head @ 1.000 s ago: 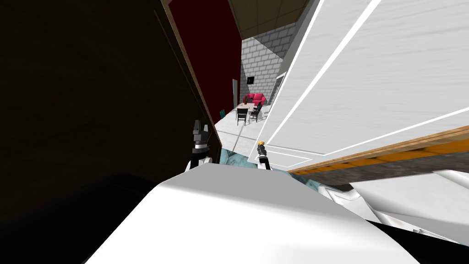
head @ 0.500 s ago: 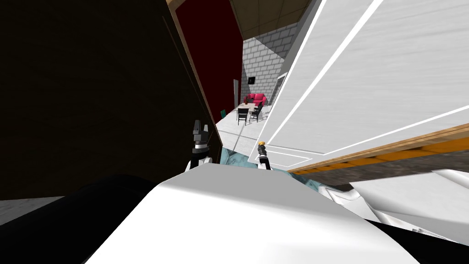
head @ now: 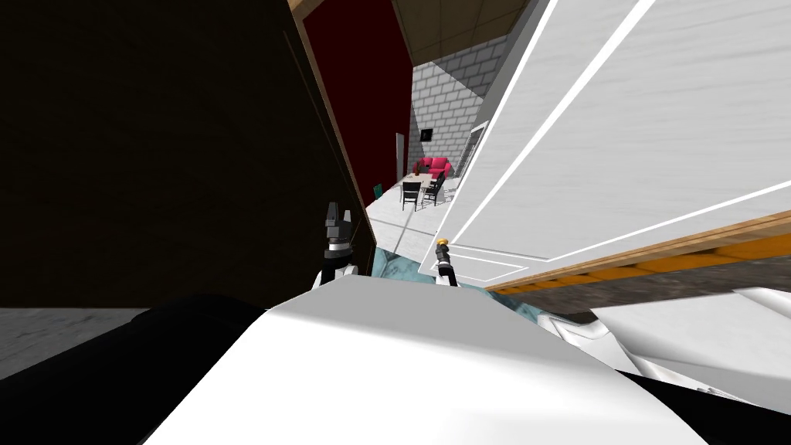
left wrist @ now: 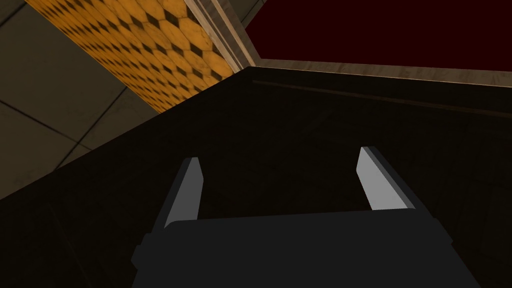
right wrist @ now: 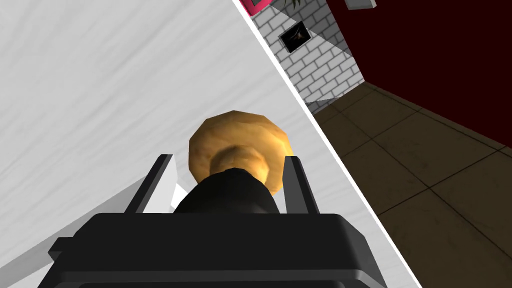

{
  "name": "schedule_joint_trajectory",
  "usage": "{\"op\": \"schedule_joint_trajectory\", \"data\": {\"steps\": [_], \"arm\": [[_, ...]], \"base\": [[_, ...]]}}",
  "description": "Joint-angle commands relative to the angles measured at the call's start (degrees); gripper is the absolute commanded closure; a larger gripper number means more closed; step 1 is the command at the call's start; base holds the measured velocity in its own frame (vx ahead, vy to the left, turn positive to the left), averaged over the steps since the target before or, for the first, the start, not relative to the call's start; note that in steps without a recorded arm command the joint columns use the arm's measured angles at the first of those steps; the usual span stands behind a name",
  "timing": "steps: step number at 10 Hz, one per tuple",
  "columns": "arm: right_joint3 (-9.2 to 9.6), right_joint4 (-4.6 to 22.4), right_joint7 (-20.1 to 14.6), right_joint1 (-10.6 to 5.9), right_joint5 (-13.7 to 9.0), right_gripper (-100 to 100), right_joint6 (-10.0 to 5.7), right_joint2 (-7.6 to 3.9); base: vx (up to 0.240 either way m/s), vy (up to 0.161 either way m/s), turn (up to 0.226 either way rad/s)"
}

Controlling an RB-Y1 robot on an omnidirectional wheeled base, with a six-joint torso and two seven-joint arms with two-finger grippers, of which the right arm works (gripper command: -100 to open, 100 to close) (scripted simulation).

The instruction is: Pull the door open

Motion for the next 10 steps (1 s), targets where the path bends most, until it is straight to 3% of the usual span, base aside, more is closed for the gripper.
{"op": "schedule_joint_trajectory", "data": {"steps": [1,8,10], "arm": [[-0.63,0.25,-2.24,-0.11,-0.43,100,-0.51,-0.78],[-0.35,0.79,-11.40,-0.13,-1.19,100,-0.57,-1.56],[-0.35,0.95,-11.58,-0.13,-1.19,100,-0.57,-1.56]], "base": [[-0.041,-0.001,0.020],[-0.034,0.000,0.020],[-0.020,0.000,0.018]]}}
